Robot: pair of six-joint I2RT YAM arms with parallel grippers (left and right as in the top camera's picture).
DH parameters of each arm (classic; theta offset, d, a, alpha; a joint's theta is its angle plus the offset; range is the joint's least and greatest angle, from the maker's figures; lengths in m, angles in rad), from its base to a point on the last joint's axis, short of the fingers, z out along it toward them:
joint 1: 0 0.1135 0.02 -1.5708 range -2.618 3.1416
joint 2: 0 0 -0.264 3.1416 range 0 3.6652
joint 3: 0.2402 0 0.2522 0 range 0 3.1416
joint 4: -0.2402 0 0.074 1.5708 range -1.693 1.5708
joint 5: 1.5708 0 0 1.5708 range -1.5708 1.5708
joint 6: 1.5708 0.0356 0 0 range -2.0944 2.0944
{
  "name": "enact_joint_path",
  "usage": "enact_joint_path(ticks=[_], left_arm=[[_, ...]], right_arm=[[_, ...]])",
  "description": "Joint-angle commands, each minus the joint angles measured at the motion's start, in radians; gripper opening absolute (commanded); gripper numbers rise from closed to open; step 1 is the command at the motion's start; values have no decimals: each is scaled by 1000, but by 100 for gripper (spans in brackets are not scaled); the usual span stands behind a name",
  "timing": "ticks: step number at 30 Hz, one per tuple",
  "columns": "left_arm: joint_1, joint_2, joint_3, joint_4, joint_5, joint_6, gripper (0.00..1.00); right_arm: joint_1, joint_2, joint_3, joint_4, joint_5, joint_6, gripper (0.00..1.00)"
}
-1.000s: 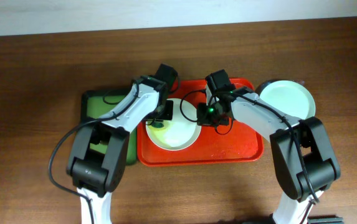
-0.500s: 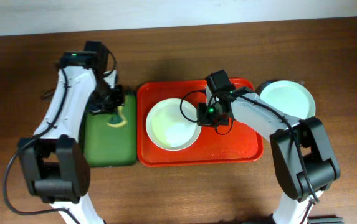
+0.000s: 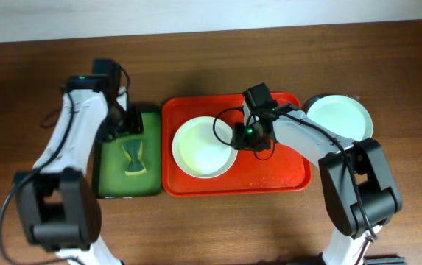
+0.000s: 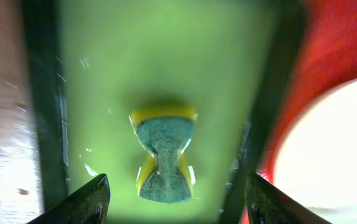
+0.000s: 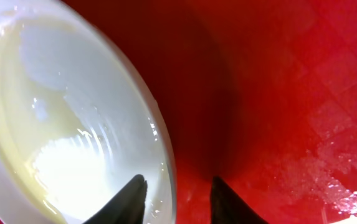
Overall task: Clean dirty plates on tray and stack at the side
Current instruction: 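Return the sponge to the green tray and release it, then retract the left arm to the left side, then lift the white plate with the right gripper and carry it rightward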
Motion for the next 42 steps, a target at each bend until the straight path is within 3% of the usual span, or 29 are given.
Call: enact_joint_path(ticks=[1,2,3,10,16,26,28,32,33,34,35,38,40,42], left_arm=[[18,-217,56,-11,-29,-26,89],[23,-254,56,-21,-65,-39,99],[23,-290,56,-38,-102,-90,99],[23,-311,55,-46,-111,-93,99],[34,-311,55,-49,-221,-95,99],[97,-311,55,-90,-188,-109,99],[114,-311,55,-96,-195,-109,99],[259,-311,55,-98,-110,-109,99],[270,-311,55,-101,-93,-109,99],[270,-311,55,-101,-93,-109,99],[269,-311,55,-101,-93,-109,99],[270,-311,55,-101,-93,-109,99],[270,-311,55,-102,-93,-109,99],[270,-311,55,-101,-93,-109,99]], right_arm=[[7,6,-5,2,8,4,38],[7,6,-5,2,8,4,39],[7,6,-5,3,9,4,39],[7,6,-5,2,8,4,47],[7,6,-11,-5,8,5,47],[7,6,-11,-5,8,5,47],[8,6,-11,-5,8,5,41],[35,6,-11,-5,54,5,42],[40,7,-11,-2,55,5,37],[40,8,-11,-2,54,5,16],[40,8,-11,-2,54,5,4],[19,5,32,-18,36,5,4],[-18,4,156,-197,15,3,4],[-21,4,214,-269,16,0,4]])
